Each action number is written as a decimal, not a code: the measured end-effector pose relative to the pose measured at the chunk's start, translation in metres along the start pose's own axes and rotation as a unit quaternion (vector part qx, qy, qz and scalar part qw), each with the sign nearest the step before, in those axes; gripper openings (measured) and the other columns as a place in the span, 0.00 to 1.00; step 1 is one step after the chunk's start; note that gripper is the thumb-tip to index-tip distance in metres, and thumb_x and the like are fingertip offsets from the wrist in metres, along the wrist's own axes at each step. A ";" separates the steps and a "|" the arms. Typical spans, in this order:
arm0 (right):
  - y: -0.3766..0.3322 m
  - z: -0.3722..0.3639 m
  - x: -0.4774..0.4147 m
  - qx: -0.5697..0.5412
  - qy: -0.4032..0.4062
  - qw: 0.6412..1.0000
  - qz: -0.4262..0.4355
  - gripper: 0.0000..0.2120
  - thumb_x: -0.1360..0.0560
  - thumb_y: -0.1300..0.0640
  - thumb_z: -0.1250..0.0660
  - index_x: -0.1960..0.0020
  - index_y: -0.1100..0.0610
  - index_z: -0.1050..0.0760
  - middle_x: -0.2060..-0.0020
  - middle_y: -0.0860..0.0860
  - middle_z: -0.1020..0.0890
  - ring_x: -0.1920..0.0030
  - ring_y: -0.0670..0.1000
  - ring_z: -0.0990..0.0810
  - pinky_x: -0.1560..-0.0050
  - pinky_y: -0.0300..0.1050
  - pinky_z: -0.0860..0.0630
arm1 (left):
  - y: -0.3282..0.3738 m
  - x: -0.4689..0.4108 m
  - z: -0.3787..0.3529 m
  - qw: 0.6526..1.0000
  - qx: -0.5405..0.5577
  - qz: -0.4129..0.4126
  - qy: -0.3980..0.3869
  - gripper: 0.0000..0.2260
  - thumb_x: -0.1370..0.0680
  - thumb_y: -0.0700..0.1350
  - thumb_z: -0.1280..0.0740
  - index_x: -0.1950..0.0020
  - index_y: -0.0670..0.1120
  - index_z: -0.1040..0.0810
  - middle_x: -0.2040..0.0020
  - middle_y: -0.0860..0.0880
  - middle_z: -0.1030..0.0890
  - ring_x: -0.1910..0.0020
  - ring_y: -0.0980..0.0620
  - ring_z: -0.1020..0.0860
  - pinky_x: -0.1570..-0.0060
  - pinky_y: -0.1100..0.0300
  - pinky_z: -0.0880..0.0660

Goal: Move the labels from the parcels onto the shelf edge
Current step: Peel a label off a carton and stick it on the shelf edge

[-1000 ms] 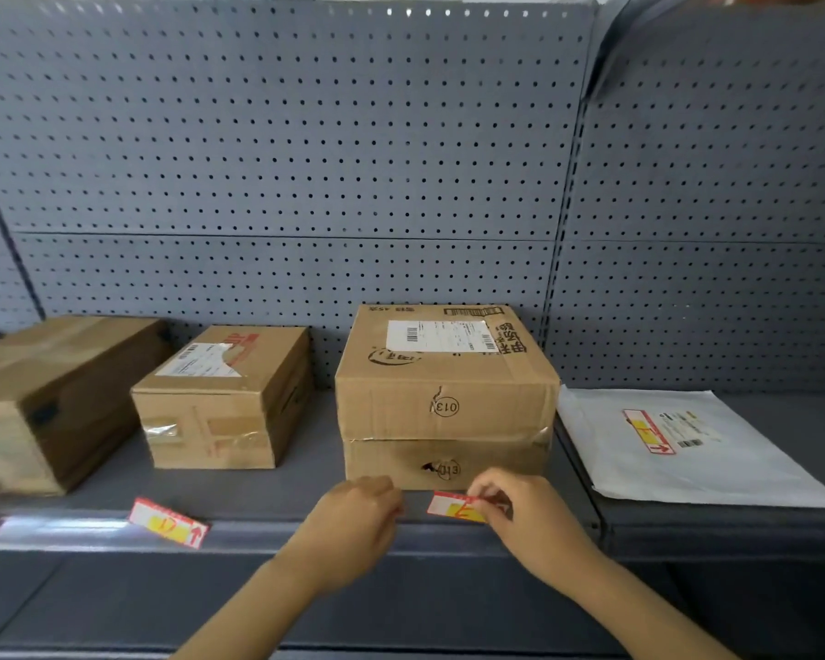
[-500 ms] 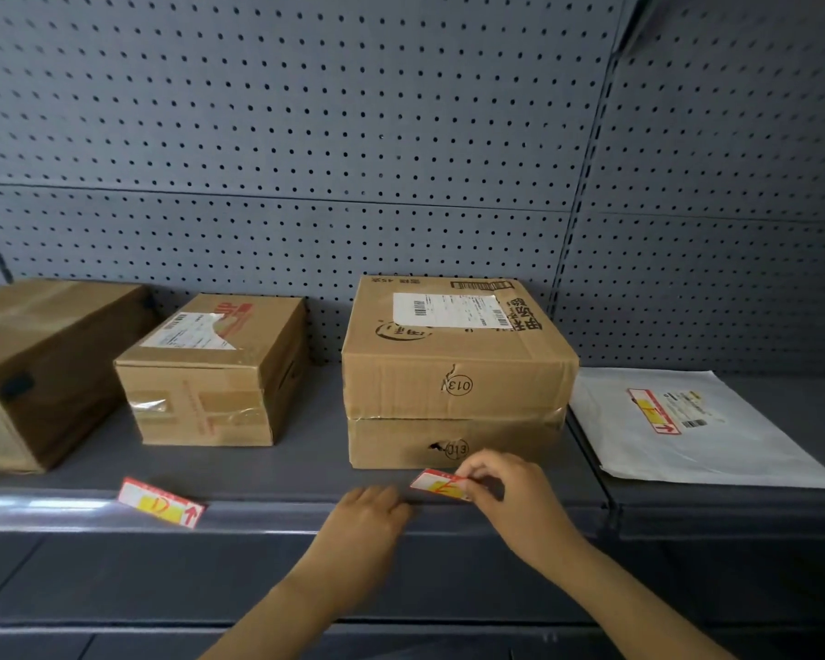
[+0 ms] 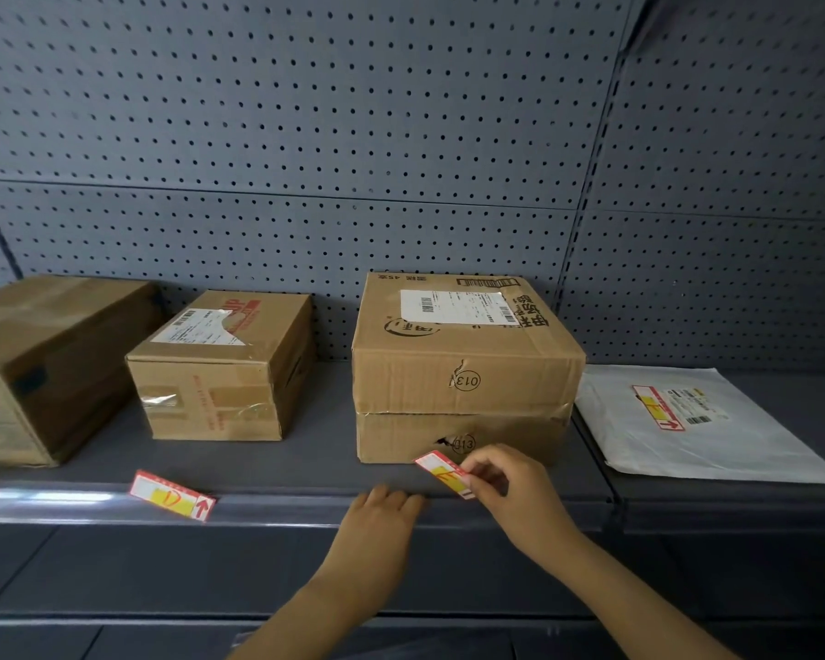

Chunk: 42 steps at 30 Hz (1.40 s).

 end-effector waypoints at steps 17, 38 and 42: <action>0.005 0.005 0.011 -0.036 0.003 0.999 -0.017 0.06 0.28 0.63 0.30 0.53 0.54 0.21 0.58 0.44 0.19 0.56 0.41 0.20 0.58 0.30 0.24 | 0.028 -0.004 0.002 0.997 0.036 0.043 0.049 0.22 0.25 0.37 0.41 0.32 0.50 0.37 0.37 0.49 0.33 0.40 0.49 0.33 0.40 0.57 0.37; 0.010 0.017 0.015 -0.034 -0.003 0.999 -0.022 0.06 0.28 0.61 0.29 0.54 0.52 0.22 0.59 0.43 0.18 0.56 0.41 0.20 0.57 0.33 0.24 | -0.013 0.031 -0.018 0.999 -0.044 -0.006 0.016 0.36 0.55 0.45 0.18 0.47 0.47 0.19 0.49 0.48 0.18 0.52 0.48 0.18 0.55 0.54 0.21; 0.009 0.013 0.013 -0.030 -0.009 0.999 -0.021 0.07 0.28 0.60 0.29 0.54 0.50 0.22 0.58 0.43 0.19 0.55 0.42 0.21 0.56 0.34 0.23 | -0.012 0.031 -0.013 0.999 -0.035 -0.005 0.033 0.36 0.51 0.43 0.19 0.44 0.46 0.21 0.47 0.48 0.19 0.50 0.48 0.20 0.51 0.53 0.22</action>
Point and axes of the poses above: each hand's wrist, its own x-axis away from the middle knuckle, its own z-axis out of the back of the hand, y = z × x, the point moved 7 cm from there along -x, towards the middle knuckle
